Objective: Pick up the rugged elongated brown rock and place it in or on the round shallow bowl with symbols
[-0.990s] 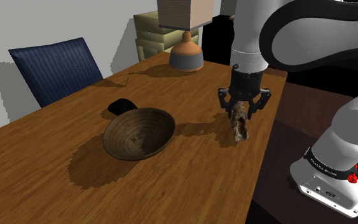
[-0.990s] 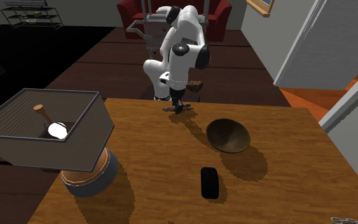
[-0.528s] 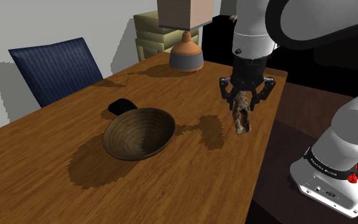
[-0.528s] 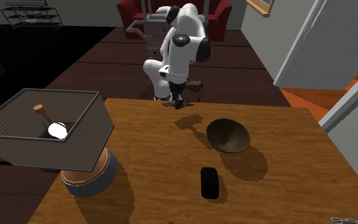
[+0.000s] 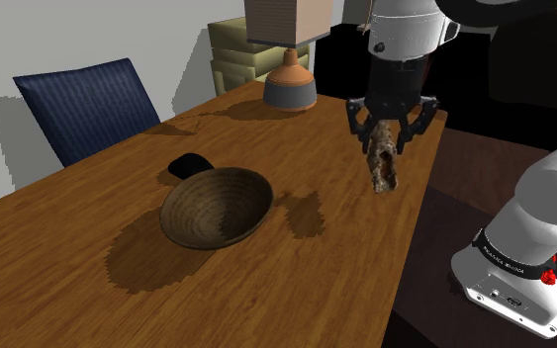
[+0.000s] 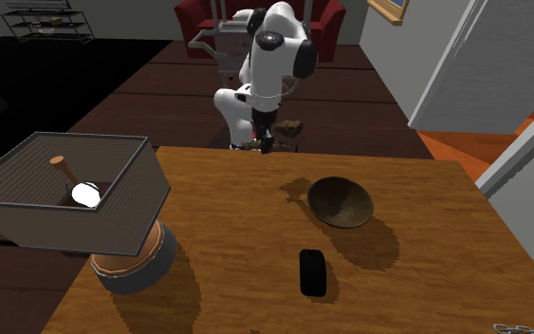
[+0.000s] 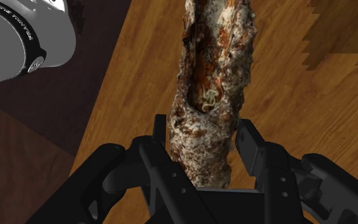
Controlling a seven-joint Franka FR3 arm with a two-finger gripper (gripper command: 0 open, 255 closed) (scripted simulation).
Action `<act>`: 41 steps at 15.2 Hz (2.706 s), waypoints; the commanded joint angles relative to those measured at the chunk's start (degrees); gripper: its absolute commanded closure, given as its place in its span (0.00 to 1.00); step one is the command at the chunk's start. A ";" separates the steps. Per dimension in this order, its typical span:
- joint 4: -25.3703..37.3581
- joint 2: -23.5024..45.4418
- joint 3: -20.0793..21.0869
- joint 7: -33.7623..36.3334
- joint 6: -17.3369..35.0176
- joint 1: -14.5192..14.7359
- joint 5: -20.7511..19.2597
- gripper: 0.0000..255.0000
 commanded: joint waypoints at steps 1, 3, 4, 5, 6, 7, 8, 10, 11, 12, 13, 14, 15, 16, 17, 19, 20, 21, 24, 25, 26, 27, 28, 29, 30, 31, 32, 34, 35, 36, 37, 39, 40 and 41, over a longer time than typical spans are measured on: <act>1.69 0.36 -0.54 0.07 -1.38 -0.30 -0.57 1.00; 3.25 0.60 -1.08 0.14 -2.73 -0.50 -1.07 1.00; 4.04 0.73 -1.34 0.18 -3.40 -0.60 -1.31 1.00; 4.84 0.89 -1.59 0.22 -4.07 -0.70 -1.54 1.00; 5.65 1.05 -1.84 0.26 -4.74 -0.81 -1.78 1.00; 6.47 1.22 -2.07 0.30 -5.40 -0.92 -2.01 1.00; 7.30 1.41 -2.30 0.34 -6.07 -1.03 -2.23 1.00; 9.00 1.81 -2.74 0.43 -7.39 -1.26 -2.67 1.00; 9.86 2.04 -2.94 0.48 -8.04 -1.37 -2.89 1.00; 10.20 2.13 -3.02 0.50 -8.30 -1.42 -2.97 1.00; 11.79 3.75 -1.39 1.75 -7.84 -2.05 -2.58 1.00; 13.44 5.40 0.29 3.02 -7.40 -2.74 -2.27 1.00; 15.14 7.10 2.03 4.31 -6.97 -3.51 -2.05 1.00; 16.91 8.84 3.83 5.65 -6.55 -4.34 -1.93 1.00; 18.74 10.63 5.70 7.02 -6.14 -5.24 -1.92 1.00; 22.58 14.40 9.78 9.92 -5.36 -7.33 -2.24 1.00; 24.60 16.40 12.03 11.47 -4.99 -8.53 -2.61 1.00; 26.69 18.48 14.47 13.09 -4.63 -9.89 -3.12 1.00; 33.40 25.59 23.51 18.67 -3.64 -15.07 -5.98 1.00; 35.80 28.41 27.52 20.90 -3.34 -17.46 -7.56 1.00; 38.30 31.57 32.54 23.41 -3.08 -20.57 -9.60 1.00; 40.90 35.36 39.43 26.43 -2.84 -25.05 -12.43 1.00; 43.66 39.18 51.23 29.58 -2.81 -34.20 -15.63 1.00; 46.76 37.13 61.93 28.87 -3.66 -45.89 -13.85 1.00; 50.09 33.83 67.51 27.54 -4.84 -53.27 -11.08 1.00; 53.76 28.51 67.55 24.99 -6.72 -56.84 -6.24 1.00; 57.58 25.16 69.79 24.05 -8.35 -61.24 -3.40 1.00; 66.09 19.25 74.03 23.40 -11.84 -69.47 1.38 1.00; 69.99 16.96 75.67 23.50 -13.40 -72.76 3.17 1.00; 68.68 17.16 75.49 23.43 -12.44 -72.06 2.96 1.00; 67.42 17.33 75.31 23.36 -11.50 -71.39 2.79 1.00; 65.03 17.61 75.00 23.22 -9.68 -70.18 2.53 1.00; 63.90 17.72 74.86 23.15 -8.80 -69.62 2.43 1.00; 62.80 17.81 74.74 23.08 -7.93 -69.10 2.35 1.00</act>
